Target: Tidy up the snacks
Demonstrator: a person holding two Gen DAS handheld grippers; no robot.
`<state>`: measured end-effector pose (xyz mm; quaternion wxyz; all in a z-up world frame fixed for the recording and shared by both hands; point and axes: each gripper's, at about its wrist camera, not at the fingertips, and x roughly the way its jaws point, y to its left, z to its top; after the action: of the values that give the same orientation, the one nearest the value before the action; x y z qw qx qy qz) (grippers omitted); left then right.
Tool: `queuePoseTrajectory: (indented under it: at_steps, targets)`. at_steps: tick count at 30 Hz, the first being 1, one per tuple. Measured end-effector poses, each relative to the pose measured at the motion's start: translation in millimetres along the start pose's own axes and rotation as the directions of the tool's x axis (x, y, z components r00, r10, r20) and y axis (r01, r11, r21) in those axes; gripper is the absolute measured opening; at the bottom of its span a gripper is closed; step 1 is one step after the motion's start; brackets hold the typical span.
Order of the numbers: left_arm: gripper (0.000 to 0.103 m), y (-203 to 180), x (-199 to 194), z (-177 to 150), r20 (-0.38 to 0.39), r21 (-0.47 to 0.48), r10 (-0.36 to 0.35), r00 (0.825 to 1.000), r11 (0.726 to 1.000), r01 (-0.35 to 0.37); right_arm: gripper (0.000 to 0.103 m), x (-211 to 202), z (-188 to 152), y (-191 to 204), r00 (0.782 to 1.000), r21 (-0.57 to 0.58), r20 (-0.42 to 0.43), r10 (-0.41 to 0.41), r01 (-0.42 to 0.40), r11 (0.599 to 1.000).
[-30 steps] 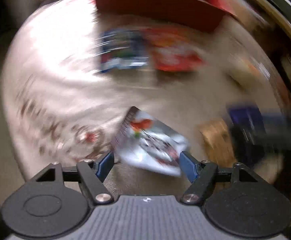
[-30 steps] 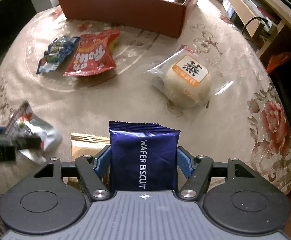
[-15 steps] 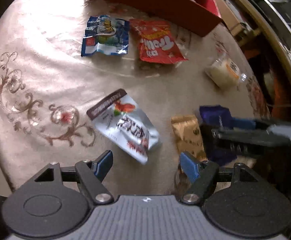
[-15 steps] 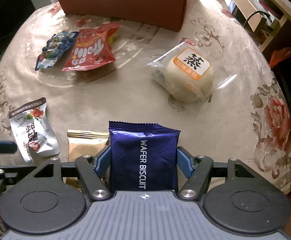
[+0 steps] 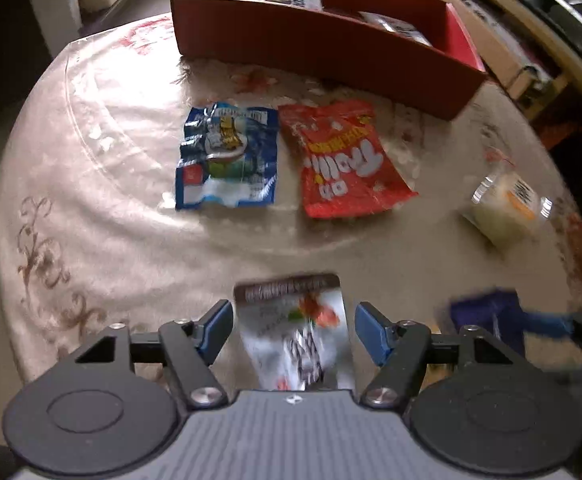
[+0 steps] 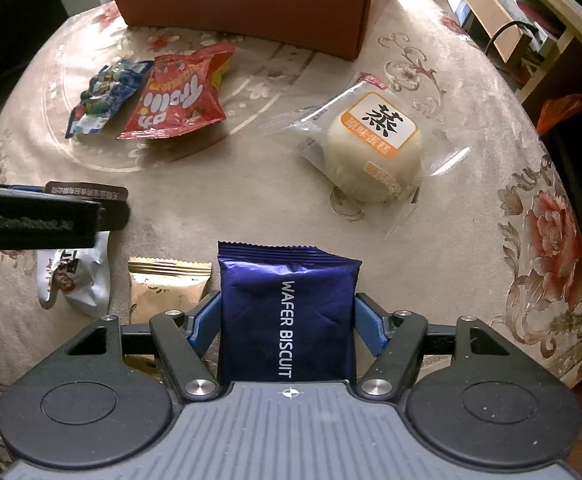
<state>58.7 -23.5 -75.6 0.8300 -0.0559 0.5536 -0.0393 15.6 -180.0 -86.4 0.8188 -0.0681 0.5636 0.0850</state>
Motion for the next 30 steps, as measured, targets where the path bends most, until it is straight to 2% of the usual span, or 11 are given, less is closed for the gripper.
queuePoseTrajectory:
  at_steps: [5,9,12,15,17,20,23,26,28,29,30]
  targets:
    - [0.077,-5,4,-29,0.005,0.028,0.061,0.998,0.998,-0.061,0.075,-1,1,-5,1.000,0.020,0.012,-0.011,0.010,1.000]
    - [0.083,-21,10,-31,0.043,0.092,0.120,0.992,0.988,-0.123,0.075,-2,1,-4,1.000,0.018,0.015,-0.024,0.023,1.000]
    - [0.083,-14,10,-25,0.037,0.116,0.108,0.993,0.987,-0.112,0.075,-2,-1,-3,1.000,0.014,0.009,-0.022,0.022,1.000]
    - [0.076,-1,2,-26,0.021,0.178,0.107,0.994,0.978,-0.109,0.075,-2,-1,-2,1.000,0.012,0.004,-0.020,0.020,1.000]
    - [0.076,9,2,-22,-0.003,0.158,0.116,0.993,0.981,-0.115,0.075,-2,0,-2,1.000,0.010,0.006,-0.015,0.015,1.000]
    - [0.076,25,0,-19,-0.018,0.064,0.067,0.998,0.996,-0.066,0.075,-2,1,-1,1.000,0.005,0.008,-0.010,0.010,1.000]
    - [0.088,20,5,-21,-0.012,0.042,0.066,0.998,0.997,-0.065,0.075,-2,2,1,1.000,-0.001,0.009,-0.009,0.009,1.000]
    - [0.095,2,10,-31,0.034,0.104,0.135,0.990,0.985,-0.137,0.077,2,3,4,1.000,-0.011,0.002,-0.016,0.016,1.000]
    - [0.094,4,10,-31,0.036,0.092,0.127,0.991,0.987,-0.130,0.078,3,4,5,1.000,-0.010,0.006,-0.019,0.019,1.000]
    - [0.089,6,8,-30,0.033,0.089,0.121,0.992,0.988,-0.124,0.079,4,4,5,1.000,-0.011,0.007,-0.022,0.022,1.000]
    - [0.079,10,6,-28,0.034,0.076,0.118,0.992,0.990,-0.121,0.079,5,4,6,1.000,-0.015,0.010,-0.028,0.029,0.999]
